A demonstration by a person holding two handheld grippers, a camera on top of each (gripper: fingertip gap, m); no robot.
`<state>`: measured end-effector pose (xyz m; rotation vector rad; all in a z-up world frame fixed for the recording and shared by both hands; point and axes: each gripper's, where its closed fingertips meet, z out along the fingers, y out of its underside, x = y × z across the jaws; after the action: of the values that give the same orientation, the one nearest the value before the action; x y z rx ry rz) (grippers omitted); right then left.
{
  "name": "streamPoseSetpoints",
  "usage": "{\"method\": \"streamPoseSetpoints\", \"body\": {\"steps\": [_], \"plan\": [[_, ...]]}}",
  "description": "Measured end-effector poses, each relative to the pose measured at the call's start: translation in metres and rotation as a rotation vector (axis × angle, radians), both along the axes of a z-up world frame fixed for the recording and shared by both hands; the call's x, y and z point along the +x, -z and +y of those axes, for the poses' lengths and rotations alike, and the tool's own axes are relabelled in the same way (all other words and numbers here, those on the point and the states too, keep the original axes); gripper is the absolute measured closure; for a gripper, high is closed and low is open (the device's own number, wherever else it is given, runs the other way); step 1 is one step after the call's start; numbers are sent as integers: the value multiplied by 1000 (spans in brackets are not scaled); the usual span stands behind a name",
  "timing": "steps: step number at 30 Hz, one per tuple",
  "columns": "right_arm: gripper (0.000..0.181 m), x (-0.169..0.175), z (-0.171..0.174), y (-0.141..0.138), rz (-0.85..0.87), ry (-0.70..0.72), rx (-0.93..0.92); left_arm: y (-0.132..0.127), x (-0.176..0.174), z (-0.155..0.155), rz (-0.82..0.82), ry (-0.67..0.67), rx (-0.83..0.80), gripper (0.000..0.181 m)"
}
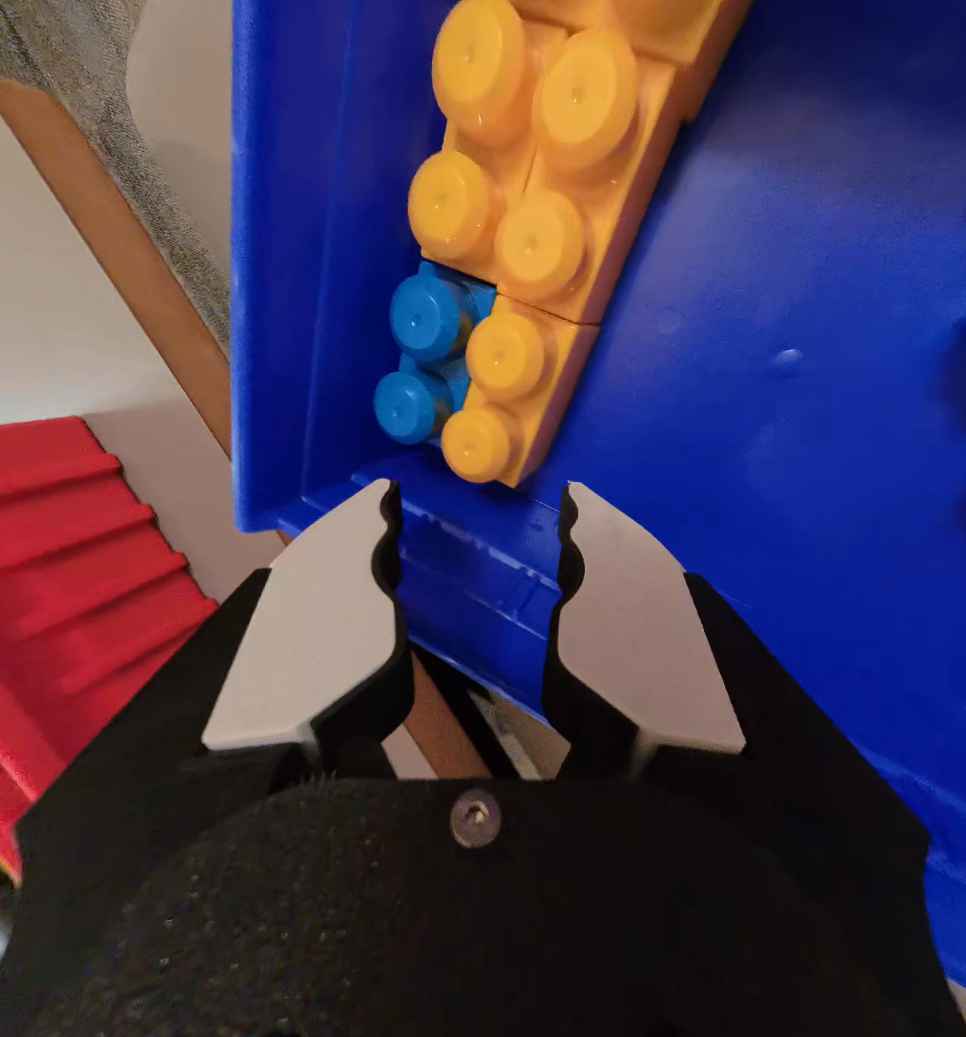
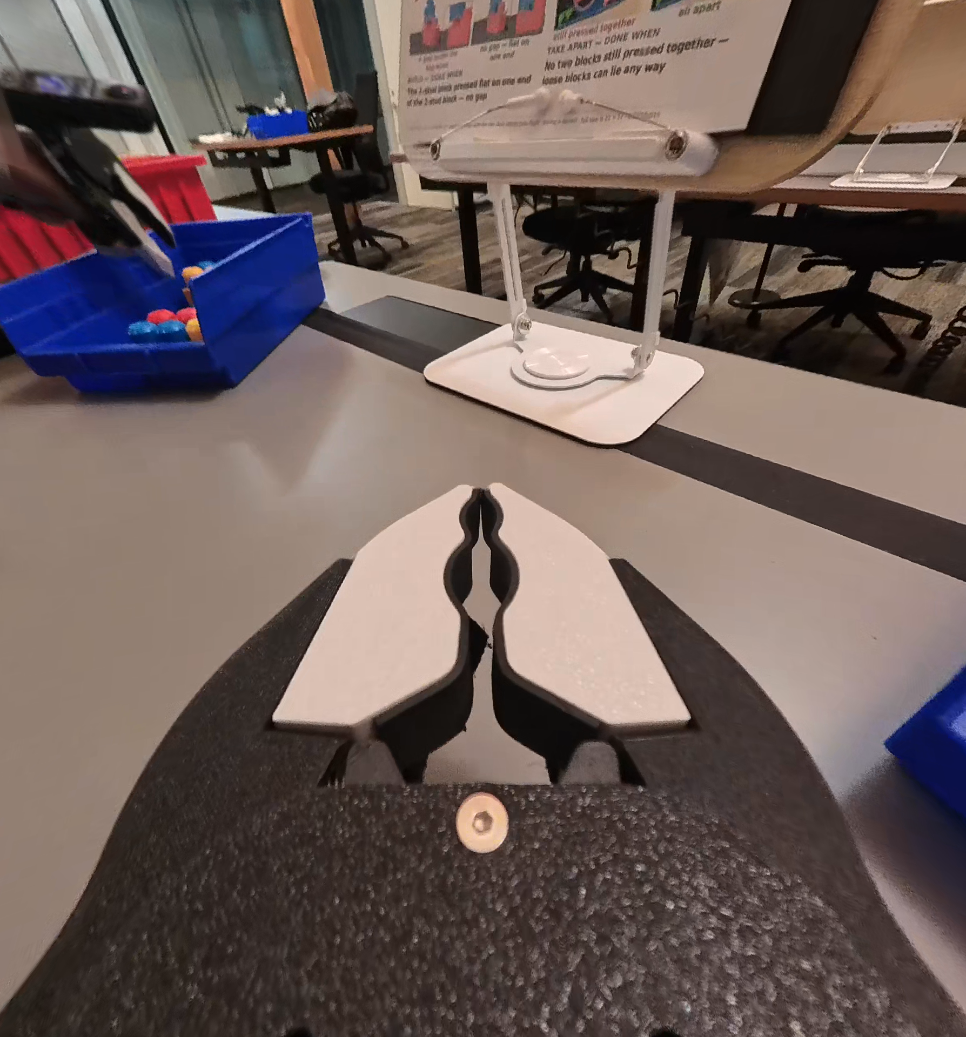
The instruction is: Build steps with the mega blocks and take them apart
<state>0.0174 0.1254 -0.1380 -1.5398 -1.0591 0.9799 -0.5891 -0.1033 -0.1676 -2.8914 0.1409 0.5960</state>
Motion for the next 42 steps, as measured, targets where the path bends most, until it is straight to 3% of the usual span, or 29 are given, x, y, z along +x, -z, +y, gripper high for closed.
{"method": "streamPoseSetpoints", "body": {"steps": [5, 13, 24, 30, 35, 38, 42], "plan": [[181, -3, -1, 11, -45, -17, 16, 6, -5, 12, -9, 62, -99, 132], [181, -3, -3, 14, -61, -36, 29, 35, -8, 6, -8, 98, -323, 138], [181, -6, -9, 13, -69, -69, 49, 28, -5, 1, 36, 112, -311, 144], [181, -6, -12, 4, -44, -74, 60, 5, 11, -6, 71, 155, -216, 145], [181, -8, -17, -2, -25, -81, 75, -39, 32, -7, 116, 184, -66, 145], [181, -9, -19, -6, -17, -81, 88, -76, 63, -4, 146, 230, 42, 145], [181, -10, -22, -9, 0, -82, 96, -120, 134, 5, 151, 343, 192, 145]]}}
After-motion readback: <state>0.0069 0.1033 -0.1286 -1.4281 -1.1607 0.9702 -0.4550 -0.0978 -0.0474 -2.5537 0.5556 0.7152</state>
